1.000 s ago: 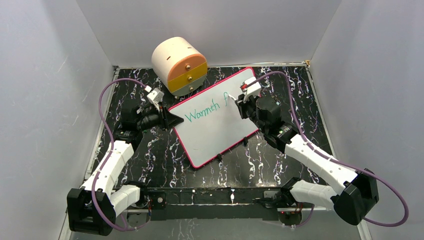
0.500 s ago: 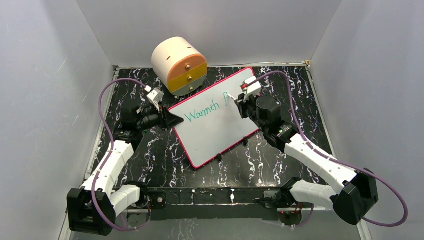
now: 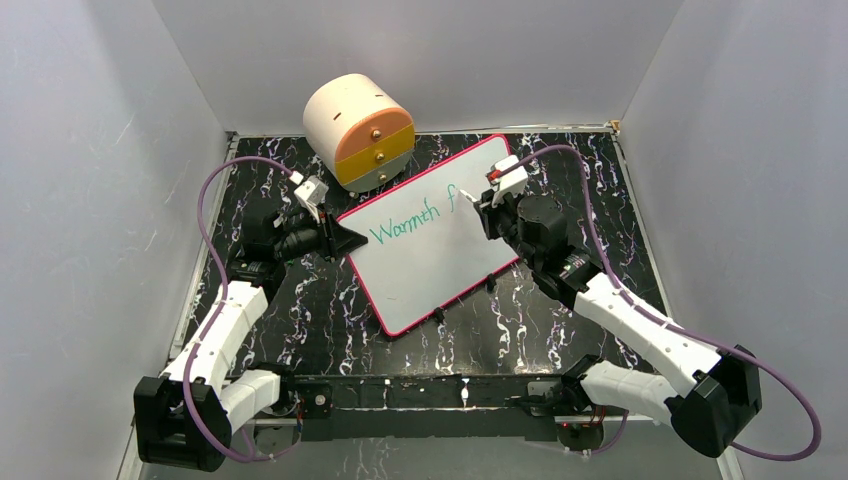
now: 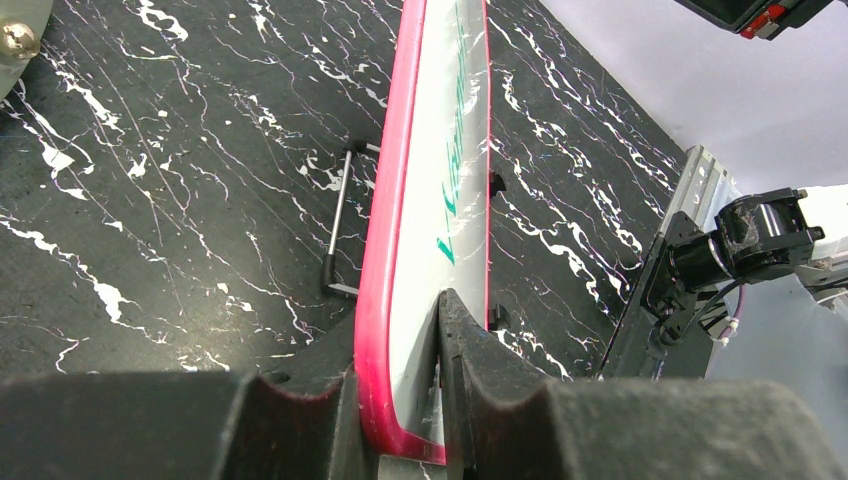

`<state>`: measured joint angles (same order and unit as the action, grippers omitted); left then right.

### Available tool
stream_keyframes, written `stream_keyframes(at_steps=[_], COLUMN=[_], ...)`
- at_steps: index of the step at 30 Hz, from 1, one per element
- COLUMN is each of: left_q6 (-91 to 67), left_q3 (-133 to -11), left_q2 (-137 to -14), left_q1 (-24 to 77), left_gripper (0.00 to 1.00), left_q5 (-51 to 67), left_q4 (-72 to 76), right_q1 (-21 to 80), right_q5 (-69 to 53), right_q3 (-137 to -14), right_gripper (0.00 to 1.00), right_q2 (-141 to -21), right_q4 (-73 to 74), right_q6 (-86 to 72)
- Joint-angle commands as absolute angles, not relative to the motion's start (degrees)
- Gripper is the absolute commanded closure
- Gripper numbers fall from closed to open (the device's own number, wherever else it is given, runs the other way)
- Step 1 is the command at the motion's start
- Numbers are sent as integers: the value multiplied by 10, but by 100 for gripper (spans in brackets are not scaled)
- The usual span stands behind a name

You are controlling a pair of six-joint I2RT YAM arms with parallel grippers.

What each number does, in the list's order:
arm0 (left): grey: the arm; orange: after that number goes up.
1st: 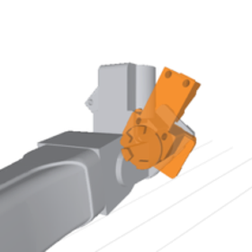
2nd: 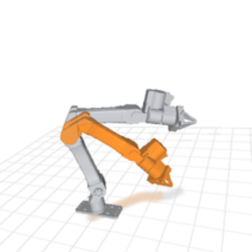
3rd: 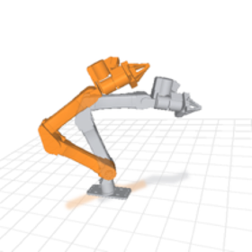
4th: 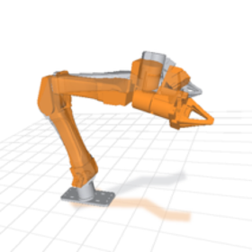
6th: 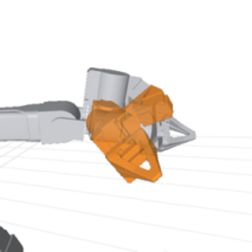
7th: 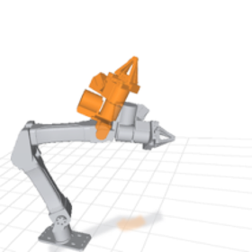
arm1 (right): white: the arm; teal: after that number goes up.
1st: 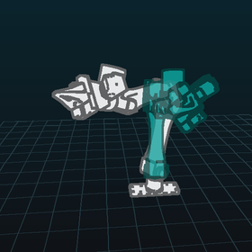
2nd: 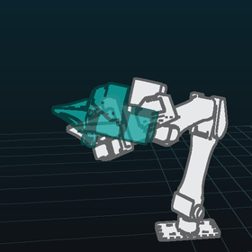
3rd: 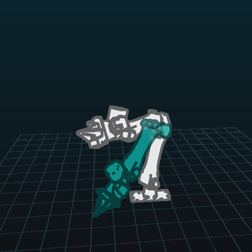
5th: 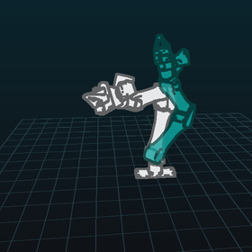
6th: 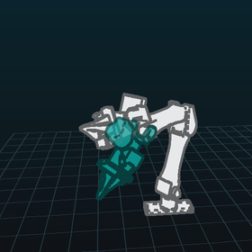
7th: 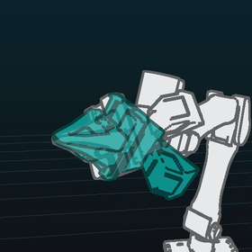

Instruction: Write a sentence on the whiteboard

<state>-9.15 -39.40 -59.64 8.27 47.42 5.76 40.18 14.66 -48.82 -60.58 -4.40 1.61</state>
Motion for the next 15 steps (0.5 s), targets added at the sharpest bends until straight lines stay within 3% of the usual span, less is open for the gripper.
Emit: stream_keyframes(at_steps=[1, 15], left_q6=[17, 18], left_q3=[-363, -363], left_q2=[-622, -622], left_q1=[98, 98], left_gripper=[100, 100], left_q5=[398, 400], left_q4=[-39, -40], right_q1=[402, 401], right_q5=[151, 142], right_q3=[-483, -485], right_gripper=[100, 100], right_q2=[-592, -610], right_q4=[-60, -77], right_q6=[9, 5])
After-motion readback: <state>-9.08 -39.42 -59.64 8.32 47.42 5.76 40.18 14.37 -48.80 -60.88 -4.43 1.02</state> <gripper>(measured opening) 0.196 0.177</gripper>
